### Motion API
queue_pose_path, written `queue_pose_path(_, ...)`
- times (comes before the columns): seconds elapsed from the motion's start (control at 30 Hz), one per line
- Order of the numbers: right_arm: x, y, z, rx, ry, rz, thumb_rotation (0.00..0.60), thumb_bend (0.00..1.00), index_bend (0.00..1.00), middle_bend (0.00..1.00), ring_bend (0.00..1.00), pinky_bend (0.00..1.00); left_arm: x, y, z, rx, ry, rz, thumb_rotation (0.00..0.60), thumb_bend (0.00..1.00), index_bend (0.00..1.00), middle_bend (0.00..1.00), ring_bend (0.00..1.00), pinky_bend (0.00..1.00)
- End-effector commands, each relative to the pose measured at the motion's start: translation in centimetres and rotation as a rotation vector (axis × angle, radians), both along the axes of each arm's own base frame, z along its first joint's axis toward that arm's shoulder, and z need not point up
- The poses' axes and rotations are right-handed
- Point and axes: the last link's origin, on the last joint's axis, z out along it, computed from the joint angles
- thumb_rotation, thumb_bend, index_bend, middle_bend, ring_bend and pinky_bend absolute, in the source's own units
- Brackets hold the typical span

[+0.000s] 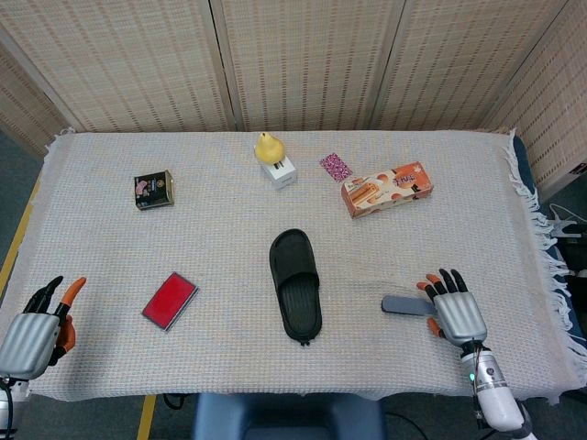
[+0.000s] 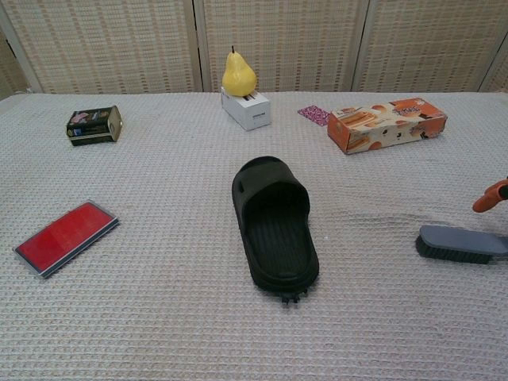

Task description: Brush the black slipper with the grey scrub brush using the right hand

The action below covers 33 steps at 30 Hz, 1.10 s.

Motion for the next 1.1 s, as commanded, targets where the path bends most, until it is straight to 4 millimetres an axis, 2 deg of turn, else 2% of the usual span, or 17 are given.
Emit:
queue_pose_path(0.03,0.1,-0.3,-0.5,0.014,-0.009,-0.003,0.6,0.23,0.25,0.15,0.01,0.03,0.0,0.0,0.0,-0.001,-0.001,0.0,0.6,0.44,0.0,0.0,0.0,0.15)
queue_pose_path(0.17,0.1,-0.4,-1.1,0.021,-0.007,-0.007,0.6,0.22,0.26,0.16,0.04,0.11,0.0,0.0,0.0,-0.005,-0.002,0.002,0.6,0.44,0.0,0.0,0.0,0.15)
queue_pose_path(0.27,0.0,-0.5,-1.5,0.021,-0.008,-0.011,0.6,0.22,0.31,0.2,0.11,0.24,0.0,0.1,0.0,-0.009,-0.003,0.003,0.6,0.44,0.0,0.0,0.0,0.15)
queue_pose_path(0.47,0.1,-0.7,-2.3,0.008,-0.018,0.001,0.6,0.22,0.4,0.26,0.19,0.38,-0.1,0.2,-0.1,-0.019,-0.007,0.007,0.6,0.44,0.0,0.0,0.0,0.15)
queue_pose_path(0.83,0.4,-1.2,-2.9,-0.029,-0.006,0.027,0.6,0.22,0.5,0.34,0.32,0.51,-0.1,0.2,0.0,-0.019,-0.01,0.005,0.6,0.44,0.0,0.0,0.0,0.15)
queue_pose_path(1.1,0.9,-1.7,-2.6,-0.053,-0.031,0.057,0.6,0.29,0.66,0.45,0.44,0.63,0.0,0.0,0.1,-0.014,-0.013,-0.004,0.6,0.44,0.0,0.0,0.0,0.15)
